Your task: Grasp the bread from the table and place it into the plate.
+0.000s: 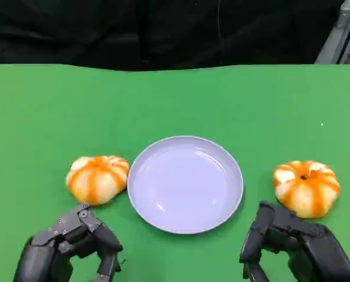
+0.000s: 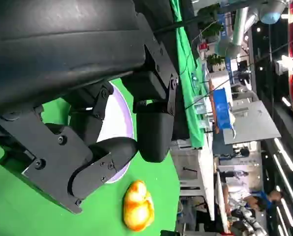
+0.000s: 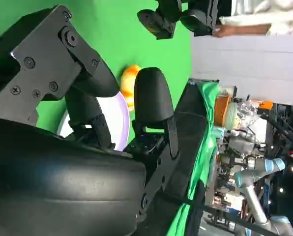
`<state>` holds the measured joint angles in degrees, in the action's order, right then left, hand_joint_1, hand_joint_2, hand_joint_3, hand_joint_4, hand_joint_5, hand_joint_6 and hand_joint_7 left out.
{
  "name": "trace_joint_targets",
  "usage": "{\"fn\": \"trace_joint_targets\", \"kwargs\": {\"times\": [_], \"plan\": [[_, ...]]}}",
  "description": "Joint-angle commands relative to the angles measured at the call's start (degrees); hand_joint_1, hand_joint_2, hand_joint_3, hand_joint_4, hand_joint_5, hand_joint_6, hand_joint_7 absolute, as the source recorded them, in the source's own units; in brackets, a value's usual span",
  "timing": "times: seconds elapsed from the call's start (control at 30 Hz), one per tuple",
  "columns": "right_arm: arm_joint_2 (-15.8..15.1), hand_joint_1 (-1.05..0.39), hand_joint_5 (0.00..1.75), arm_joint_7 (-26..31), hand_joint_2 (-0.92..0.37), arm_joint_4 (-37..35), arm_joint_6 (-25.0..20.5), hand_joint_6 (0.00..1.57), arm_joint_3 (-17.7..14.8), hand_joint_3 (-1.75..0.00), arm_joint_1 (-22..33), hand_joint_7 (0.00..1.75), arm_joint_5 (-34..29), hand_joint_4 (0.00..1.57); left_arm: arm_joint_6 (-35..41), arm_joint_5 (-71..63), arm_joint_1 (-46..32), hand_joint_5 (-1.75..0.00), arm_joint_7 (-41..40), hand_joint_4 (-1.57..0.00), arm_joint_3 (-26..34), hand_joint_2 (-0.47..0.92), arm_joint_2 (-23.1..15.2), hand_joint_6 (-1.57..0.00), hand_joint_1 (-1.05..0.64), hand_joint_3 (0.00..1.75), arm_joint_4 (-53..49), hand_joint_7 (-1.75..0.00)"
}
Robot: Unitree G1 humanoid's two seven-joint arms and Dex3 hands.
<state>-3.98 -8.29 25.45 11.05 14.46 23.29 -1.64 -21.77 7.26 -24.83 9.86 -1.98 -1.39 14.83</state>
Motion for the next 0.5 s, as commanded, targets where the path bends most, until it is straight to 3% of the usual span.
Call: {"fn": "trace_joint_targets", "kwargs": {"times": [0.03, 0.5], "plan": [[-0.28, 0.06, 1.75, 0.24, -0.25, 0.23, -0.13, 0.70, -0.27, -1.56, -0.06, 1.63, -0.12, 0.76, -0.43, 0.03, 0.07, -1.58, 0.12, -0.80, 0.59, 0.40, -0.62, -0.80, -0.18, 1.29, 0.11, -1.36], [-0.37, 0.06, 1.75, 0.12, -0.24, 1.34, -1.37, 0.69, 0.01, -1.57, 0.56, 1.64, 0.14, 0.75, 0.87, -0.01, -0.19, -1.58, -0.62, -0.80, 0.67, 0.41, -0.23, -0.79, -0.19, 1.27, 0.95, -1.36]]}}
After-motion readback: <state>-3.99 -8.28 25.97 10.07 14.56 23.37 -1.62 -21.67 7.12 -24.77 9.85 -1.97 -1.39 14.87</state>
